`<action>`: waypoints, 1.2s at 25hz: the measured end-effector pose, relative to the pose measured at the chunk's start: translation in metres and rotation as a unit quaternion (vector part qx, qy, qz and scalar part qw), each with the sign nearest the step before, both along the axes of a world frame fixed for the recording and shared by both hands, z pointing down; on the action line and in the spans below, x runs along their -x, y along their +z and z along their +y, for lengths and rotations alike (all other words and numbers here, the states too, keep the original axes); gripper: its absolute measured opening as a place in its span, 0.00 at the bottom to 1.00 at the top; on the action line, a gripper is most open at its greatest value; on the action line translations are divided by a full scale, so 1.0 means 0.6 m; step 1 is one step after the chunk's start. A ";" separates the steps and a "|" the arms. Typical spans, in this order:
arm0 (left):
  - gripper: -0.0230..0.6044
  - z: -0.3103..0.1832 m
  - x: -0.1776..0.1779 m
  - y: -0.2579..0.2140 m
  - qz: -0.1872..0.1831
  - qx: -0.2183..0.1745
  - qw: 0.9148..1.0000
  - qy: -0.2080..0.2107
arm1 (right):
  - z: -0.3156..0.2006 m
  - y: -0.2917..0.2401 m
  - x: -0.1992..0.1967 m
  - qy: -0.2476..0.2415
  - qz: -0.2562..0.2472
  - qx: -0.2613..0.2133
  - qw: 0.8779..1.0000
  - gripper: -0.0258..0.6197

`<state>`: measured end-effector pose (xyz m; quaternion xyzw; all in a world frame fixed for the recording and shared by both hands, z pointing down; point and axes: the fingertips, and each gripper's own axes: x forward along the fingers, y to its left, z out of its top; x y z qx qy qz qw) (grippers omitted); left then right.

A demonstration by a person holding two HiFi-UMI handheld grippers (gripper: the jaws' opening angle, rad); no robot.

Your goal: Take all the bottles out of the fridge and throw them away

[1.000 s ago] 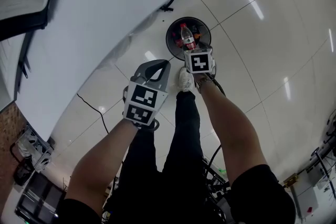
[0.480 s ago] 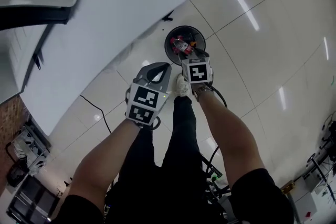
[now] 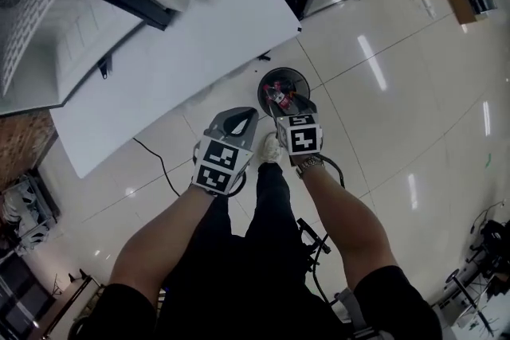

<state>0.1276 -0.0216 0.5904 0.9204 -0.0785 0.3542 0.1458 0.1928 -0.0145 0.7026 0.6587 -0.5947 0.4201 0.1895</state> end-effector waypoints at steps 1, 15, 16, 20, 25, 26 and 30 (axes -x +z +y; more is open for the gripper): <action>0.04 -0.005 0.006 -0.017 0.007 -0.005 1.000 -0.010 | -0.006 -0.024 0.005 -0.009 0.005 -0.011 1.000 0.42; 0.04 -0.081 0.132 -0.280 0.110 -0.104 0.973 -0.177 | -0.093 -0.407 0.151 -0.166 0.031 -0.200 0.965 0.39; 0.04 -0.087 0.147 -0.303 0.119 -0.112 0.968 -0.191 | -0.097 -0.434 0.165 -0.179 0.031 -0.213 0.960 0.39; 0.04 -0.108 0.217 -0.394 0.146 -0.150 0.949 -0.235 | -0.108 -0.544 0.229 -0.223 0.028 -0.263 0.938 0.39; 0.04 -0.116 0.311 -0.481 0.174 -0.190 0.928 -0.269 | -0.107 -0.642 0.313 -0.258 0.034 -0.304 0.916 0.39; 0.04 -0.110 0.331 -0.491 0.177 -0.192 0.926 -0.271 | -0.100 -0.655 0.332 -0.261 0.035 -0.308 0.914 0.39; 0.04 -0.081 0.418 -0.525 0.188 -0.197 0.922 -0.274 | -0.068 -0.701 0.416 -0.264 0.044 -0.326 0.907 0.39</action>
